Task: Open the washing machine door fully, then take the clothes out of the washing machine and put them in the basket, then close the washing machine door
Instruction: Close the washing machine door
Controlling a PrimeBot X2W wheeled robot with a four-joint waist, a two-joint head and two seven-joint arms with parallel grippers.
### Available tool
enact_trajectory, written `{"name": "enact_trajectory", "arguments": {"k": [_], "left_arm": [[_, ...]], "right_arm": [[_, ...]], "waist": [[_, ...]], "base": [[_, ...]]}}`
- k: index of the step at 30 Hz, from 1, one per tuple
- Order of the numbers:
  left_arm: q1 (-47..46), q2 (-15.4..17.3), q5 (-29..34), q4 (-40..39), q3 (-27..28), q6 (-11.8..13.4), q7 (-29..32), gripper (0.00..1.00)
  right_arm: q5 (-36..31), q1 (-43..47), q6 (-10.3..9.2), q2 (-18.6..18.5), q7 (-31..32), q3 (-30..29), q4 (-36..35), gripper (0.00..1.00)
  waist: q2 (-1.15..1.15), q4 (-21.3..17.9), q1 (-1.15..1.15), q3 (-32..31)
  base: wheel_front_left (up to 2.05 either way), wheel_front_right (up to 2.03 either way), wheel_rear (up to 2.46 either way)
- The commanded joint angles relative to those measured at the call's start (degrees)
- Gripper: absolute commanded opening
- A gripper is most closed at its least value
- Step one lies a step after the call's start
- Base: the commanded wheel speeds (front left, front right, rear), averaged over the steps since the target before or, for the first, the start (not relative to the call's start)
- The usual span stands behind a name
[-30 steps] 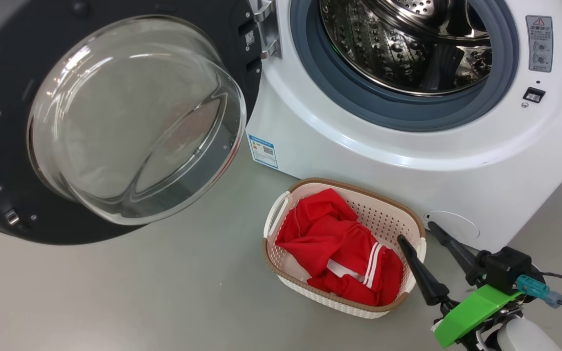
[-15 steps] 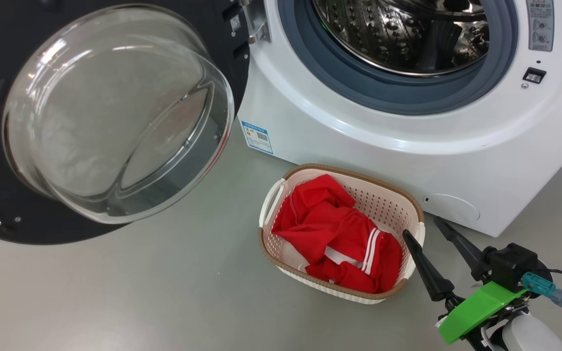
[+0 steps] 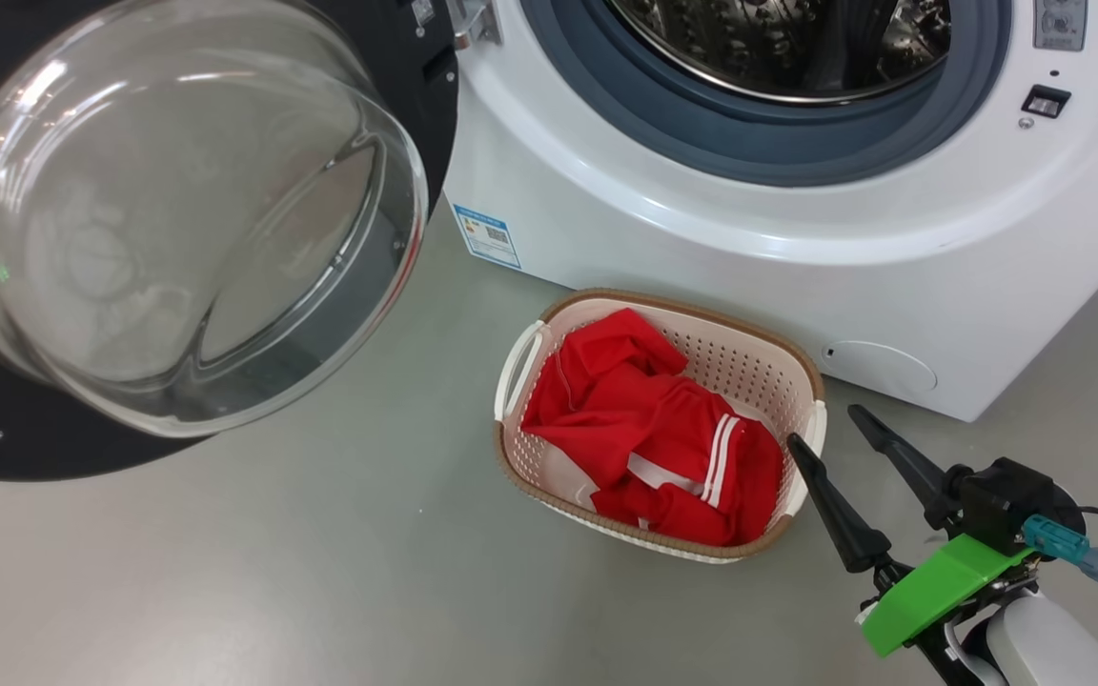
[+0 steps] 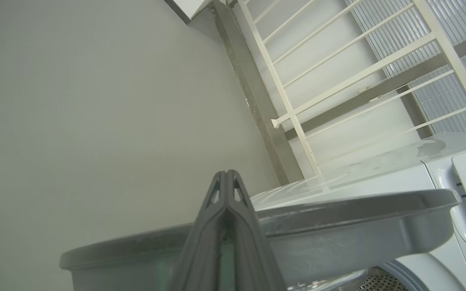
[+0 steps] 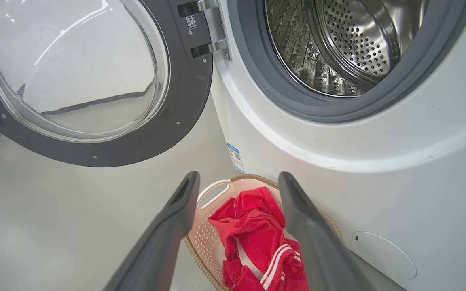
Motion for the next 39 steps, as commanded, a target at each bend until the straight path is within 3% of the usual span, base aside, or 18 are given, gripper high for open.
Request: {"name": "enact_trajectory", "arguments": {"k": [1, 8, 15, 26, 39], "left_arm": [[-1.0, 4.2, -0.4, -1.2, 0.6, -0.6, 0.6, 0.00], [-0.6, 3.7, -1.8, -1.5, -0.4, -1.5, 5.5, 0.00], [2.4, 2.6, -3.6, -6.9, -3.4, -2.1, 14.8, 0.00], [12.9, 2.0, -13.5, -28.9, -6.9, -2.2, 30.5, 0.00], [22.2, 0.8, -24.5, -50.2, -9.0, -2.2, 41.2, 0.00]], "right_arm": [[-0.4, -0.7, 0.09, -0.3, -0.7, 1.2, -1.3, 1.00], [-0.3, -1.0, 0.09, -0.5, -0.7, 0.9, -1.2, 1.00], [-0.3, -0.3, 0.09, 0.0, -0.7, 0.5, -0.9, 1.00], [-0.3, 0.8, 0.09, 1.1, -0.7, 0.3, -0.8, 1.00], [-0.2, 1.8, 0.09, 1.7, -0.7, -0.5, -1.2, 1.00]], "waist": [[0.00, -0.3, 0.00, 0.3], [0.00, -0.7, 0.00, 0.6], [0.00, -0.2, 0.00, -0.5], [0.00, 0.4, 0.00, -3.0], [0.00, -1.6, 0.00, -4.7]], "base": [[0.00, 0.00, 0.00], [0.00, 0.00, 0.00], [0.00, 0.00, 0.00], [0.00, 0.00, 0.00], [0.00, 0.00, 0.00]]}}
